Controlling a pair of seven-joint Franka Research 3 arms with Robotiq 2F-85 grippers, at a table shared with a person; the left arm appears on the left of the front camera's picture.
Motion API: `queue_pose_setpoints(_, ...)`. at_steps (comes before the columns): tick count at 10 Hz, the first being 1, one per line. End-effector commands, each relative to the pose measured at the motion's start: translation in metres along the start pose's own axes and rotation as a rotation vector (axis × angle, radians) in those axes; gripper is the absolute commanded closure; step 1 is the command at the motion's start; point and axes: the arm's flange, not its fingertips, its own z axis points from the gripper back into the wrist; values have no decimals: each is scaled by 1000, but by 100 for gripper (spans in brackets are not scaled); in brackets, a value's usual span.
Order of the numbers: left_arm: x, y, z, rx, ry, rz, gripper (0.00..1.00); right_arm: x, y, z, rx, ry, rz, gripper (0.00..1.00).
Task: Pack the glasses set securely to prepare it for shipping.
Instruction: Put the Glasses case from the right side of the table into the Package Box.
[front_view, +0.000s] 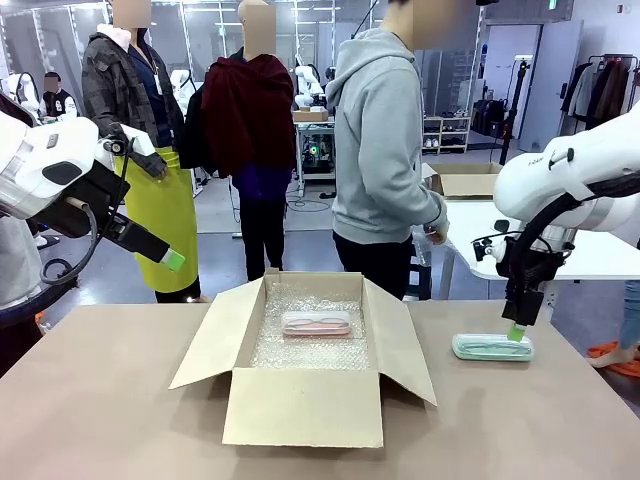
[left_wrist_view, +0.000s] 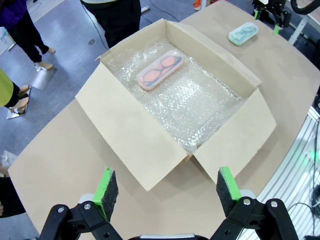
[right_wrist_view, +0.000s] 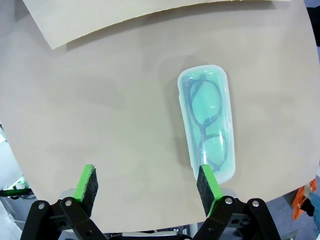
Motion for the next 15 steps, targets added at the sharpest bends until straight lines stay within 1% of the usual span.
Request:
queue_pose_setpoints(1, 0, 2, 2, -1, -7, -6, 0, 1, -1, -1, -1, 4, -15, 0)
queue_pose_setpoints(2, 0, 2, 2, -1, -7, -6, 0, 0, 0, 0, 0, 0, 0, 0)
queue_pose_setpoints(3, 0, 2, 2, -1, -7, -6, 0, 6, 0, -11, -55, 69, 131, 0)
queue_pose_setpoints(4, 0, 2, 2, -1, -7, -6, 0, 8, -4, -14, -64, 96, 223, 0)
queue_pose_setpoints(5, 0, 2, 2, -1, -7, -6, 0, 9, -11, -22, -95, 131, 254, 0)
queue_pose_setpoints(6, 0, 2, 2, -1, -7, -6, 0, 9, -20, -31, -87, 133, 315, 0)
queue_pose_setpoints(7, 0, 2, 2, -1, -7, -6, 0, 10, -28, -35, -71, 109, 353, 0)
queue_pose_setpoints(9, 0, 2, 2, -1, -7, -6, 0, 10, -37, -44, -105, 88, 353, 0)
queue_pose_setpoints(12, 0, 2, 2, -1, -7, -6, 0, 15, -50, -71, -83, 105, 351, 0)
queue_pose_setpoints(13, 0, 2, 2, -1, -7, -6, 0, 17, -52, -79, -108, 96, 339, 0)
queue_pose_setpoints(15, 0, 2, 2, -1, -7, -6, 0, 20, -53, -91, -143, 112, 325, 0)
